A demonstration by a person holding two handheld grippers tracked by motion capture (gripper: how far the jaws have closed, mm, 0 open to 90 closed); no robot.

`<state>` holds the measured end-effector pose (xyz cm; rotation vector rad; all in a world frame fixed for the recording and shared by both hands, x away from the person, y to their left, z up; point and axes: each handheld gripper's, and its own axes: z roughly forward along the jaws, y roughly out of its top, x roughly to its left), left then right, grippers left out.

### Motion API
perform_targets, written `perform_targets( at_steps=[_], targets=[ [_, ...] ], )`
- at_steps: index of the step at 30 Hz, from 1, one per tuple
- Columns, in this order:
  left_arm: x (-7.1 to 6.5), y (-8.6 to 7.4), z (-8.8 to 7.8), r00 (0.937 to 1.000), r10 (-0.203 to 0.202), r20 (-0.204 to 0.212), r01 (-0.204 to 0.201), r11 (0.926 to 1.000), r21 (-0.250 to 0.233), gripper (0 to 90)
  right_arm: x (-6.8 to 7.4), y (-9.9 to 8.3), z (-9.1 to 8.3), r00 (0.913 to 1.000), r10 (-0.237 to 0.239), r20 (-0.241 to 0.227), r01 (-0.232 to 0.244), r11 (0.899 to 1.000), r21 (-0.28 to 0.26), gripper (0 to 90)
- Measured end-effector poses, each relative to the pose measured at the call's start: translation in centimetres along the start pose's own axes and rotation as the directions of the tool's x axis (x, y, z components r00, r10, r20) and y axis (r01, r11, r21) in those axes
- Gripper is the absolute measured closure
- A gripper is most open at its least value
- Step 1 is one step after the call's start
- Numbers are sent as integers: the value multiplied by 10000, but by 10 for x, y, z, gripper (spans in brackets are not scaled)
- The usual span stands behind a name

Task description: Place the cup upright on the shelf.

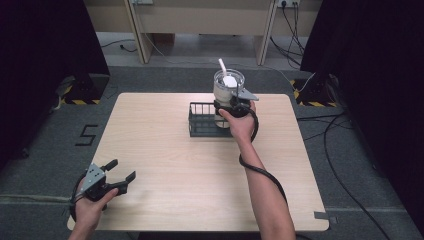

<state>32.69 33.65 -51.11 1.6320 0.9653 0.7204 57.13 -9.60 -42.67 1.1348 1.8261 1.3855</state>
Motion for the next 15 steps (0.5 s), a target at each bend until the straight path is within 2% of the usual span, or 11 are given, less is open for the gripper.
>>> perform_targets(
  at_steps=[10,15],
  targets=[
    [-1,0,0,10000,27,52,-27,10000,-17,145,2,-4,0,9998,-198,21,199,9997,-157,97],
    [-1,1,0,10000,41,73,-41,10000,-5,145,3,-4,0,10000,60,-49,-61,9997,-250,79]
  ],
)
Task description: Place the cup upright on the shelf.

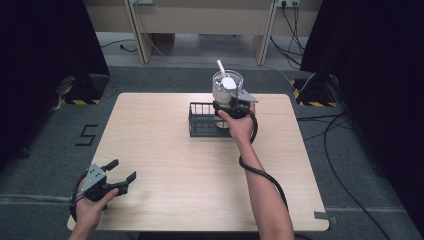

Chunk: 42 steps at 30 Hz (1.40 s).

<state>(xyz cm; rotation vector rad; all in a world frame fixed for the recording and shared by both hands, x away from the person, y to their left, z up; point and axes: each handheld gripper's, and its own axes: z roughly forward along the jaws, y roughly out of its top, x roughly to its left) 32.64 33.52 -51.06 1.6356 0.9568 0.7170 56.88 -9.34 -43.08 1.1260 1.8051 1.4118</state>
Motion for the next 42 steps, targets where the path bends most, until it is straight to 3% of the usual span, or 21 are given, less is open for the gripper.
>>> perform_targets(
  at_steps=[6,13,24,42],
  targets=[
    [1,-1,0,10000,-23,-11,23,10000,3,145,2,1,0,9998,177,-105,-179,9998,-124,67],
    [0,0,0,10000,11,-10,-11,10000,10,145,2,2,-6,10000,-38,1,38,9999,-108,76],
    [0,0,1,10000,8,-55,-7,10000,25,145,-2,2,-28,9995,-147,-289,147,9999,-35,70],
    [-2,-1,2,10000,51,-71,-50,9999,115,145,-10,0,-63,9994,-176,-302,177,9998,35,93]
  ],
)
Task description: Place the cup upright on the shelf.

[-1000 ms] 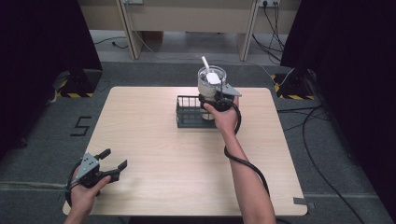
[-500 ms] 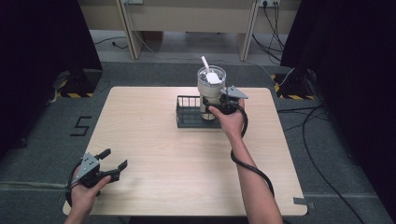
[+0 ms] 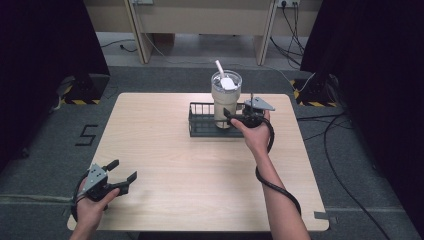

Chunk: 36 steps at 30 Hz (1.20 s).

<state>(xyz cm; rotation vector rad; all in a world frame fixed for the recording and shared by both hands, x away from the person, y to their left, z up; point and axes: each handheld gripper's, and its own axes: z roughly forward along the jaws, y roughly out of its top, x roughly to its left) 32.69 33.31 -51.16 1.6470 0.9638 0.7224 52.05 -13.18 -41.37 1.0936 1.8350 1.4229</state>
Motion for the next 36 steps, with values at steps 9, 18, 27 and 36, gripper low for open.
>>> perform_targets(
  at_steps=[9,18,27,36],
  targets=[
    [-1,0,0,10000,33,30,-33,10000,16,145,3,-2,-13,10000,27,-73,-27,10000,-63,141],
    [-2,-1,1,10000,16,44,-16,10000,58,145,2,-6,-24,10000,18,-80,-18,10000,-10,150],
    [-2,-1,1,10000,41,32,-41,9999,104,145,0,-11,-37,10000,50,-68,-50,10000,56,155],
    [-3,-2,2,10000,21,74,-22,9999,114,145,-4,-17,-50,9998,212,-44,-212,9998,52,156]
  ],
)
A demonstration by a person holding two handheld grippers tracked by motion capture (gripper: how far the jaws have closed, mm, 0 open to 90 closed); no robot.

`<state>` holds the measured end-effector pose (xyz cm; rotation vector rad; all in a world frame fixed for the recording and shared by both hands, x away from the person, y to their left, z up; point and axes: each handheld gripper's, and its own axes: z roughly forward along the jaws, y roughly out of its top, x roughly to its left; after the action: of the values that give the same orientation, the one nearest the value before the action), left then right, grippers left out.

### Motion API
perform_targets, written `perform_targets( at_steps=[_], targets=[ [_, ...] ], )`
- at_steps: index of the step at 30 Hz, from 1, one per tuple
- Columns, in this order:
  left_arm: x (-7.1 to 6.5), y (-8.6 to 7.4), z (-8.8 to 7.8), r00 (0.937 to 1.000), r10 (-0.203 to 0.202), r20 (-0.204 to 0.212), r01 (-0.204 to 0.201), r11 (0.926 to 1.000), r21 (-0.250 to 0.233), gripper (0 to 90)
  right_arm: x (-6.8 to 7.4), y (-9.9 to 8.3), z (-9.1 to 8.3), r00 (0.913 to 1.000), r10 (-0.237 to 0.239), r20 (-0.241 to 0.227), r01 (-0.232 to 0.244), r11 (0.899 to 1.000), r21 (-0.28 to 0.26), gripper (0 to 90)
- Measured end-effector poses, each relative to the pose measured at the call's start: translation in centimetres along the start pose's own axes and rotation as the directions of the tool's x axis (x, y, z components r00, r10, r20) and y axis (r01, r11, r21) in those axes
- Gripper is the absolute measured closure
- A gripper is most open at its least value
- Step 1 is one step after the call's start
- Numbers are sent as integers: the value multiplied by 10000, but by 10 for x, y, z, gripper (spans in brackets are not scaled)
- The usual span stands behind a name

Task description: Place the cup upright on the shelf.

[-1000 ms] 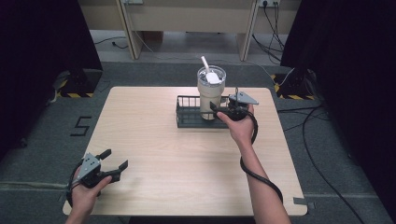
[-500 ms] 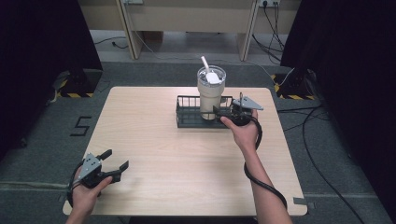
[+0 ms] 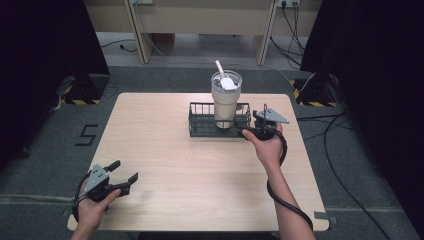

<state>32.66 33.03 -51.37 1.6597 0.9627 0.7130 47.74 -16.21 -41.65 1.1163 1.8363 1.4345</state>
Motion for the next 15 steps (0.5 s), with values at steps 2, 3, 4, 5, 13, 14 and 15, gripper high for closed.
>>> perform_targets(
  at_steps=[2,3,4,5,13,14,15],
  targets=[
    [0,0,0,10000,6,-1,-6,10000,18,145,-1,-2,-2,10000,41,7,-41,10000,24,156],
    [0,0,0,10000,8,0,-8,10000,21,145,-1,-2,-4,10000,54,7,-54,10000,49,156],
    [0,0,0,10000,8,0,-8,10000,21,145,-1,-2,-4,10000,54,7,-54,10000,49,156],
    [0,0,0,10000,35,-9,-35,10000,18,145,-2,-4,-7,10000,28,45,-28,10000,44,158],
    [0,0,0,10000,6,-28,-6,10000,33,145,-6,-7,-18,9998,145,115,-146,9998,101,159],
    [0,0,0,10000,3,-29,-3,10000,29,145,-6,-7,-20,9997,195,143,-196,9998,104,159],
    [-1,0,0,10000,-1,-26,1,10000,27,145,-6,-8,-21,9997,184,147,-185,9998,100,159]
  ],
)
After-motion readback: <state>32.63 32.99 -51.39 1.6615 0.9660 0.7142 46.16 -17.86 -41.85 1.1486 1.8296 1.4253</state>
